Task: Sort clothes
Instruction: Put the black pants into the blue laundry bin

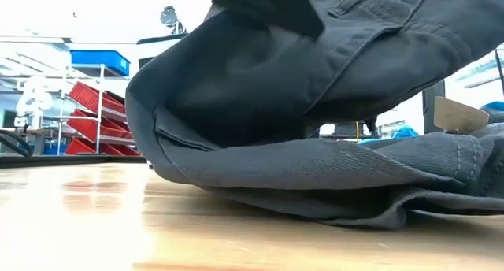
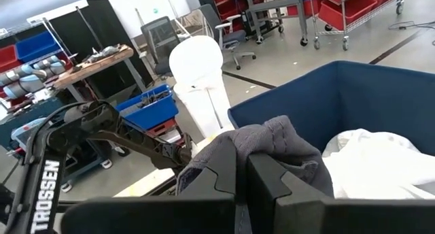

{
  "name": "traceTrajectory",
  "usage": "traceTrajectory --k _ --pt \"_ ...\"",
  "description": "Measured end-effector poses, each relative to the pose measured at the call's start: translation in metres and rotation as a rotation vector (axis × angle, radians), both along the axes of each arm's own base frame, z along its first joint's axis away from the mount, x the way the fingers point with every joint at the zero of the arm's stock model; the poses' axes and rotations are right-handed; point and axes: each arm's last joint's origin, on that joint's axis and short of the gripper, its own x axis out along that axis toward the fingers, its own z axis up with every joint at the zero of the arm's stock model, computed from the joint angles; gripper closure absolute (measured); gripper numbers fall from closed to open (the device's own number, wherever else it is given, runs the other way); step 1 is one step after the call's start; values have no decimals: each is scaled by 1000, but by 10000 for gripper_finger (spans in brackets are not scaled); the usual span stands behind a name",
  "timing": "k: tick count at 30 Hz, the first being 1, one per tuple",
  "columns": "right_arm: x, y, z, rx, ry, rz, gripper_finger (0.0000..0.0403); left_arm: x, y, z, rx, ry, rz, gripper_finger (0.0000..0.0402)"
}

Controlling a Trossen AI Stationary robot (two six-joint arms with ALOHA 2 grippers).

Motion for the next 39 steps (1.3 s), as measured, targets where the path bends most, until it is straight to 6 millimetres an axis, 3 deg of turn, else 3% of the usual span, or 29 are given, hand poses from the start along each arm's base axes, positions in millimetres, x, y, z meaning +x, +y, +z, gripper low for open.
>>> traceTrajectory --k 9,15,20,25,32,39 --pt "0 0 -1 2 4 -2 402 -15 17 -22 225 99 183 269" --pt "1 0 3 21 -40 -3 402 -40 56 -28 257 161 433 269" --pt "7 3 3 39 -84 -22 402 -78 70 -4 263 -20 596 269" --pt "17 4 -5 47 -67 -35 402 -109 66 15 170 -85 552 269" --pt "23 3 -10 25 -43 -38 403 -163 55 59 -110 -208 496 269" --pt "20 -5 -7 19 -49 -59 403 -188 32 84 -412 -175 373 269"
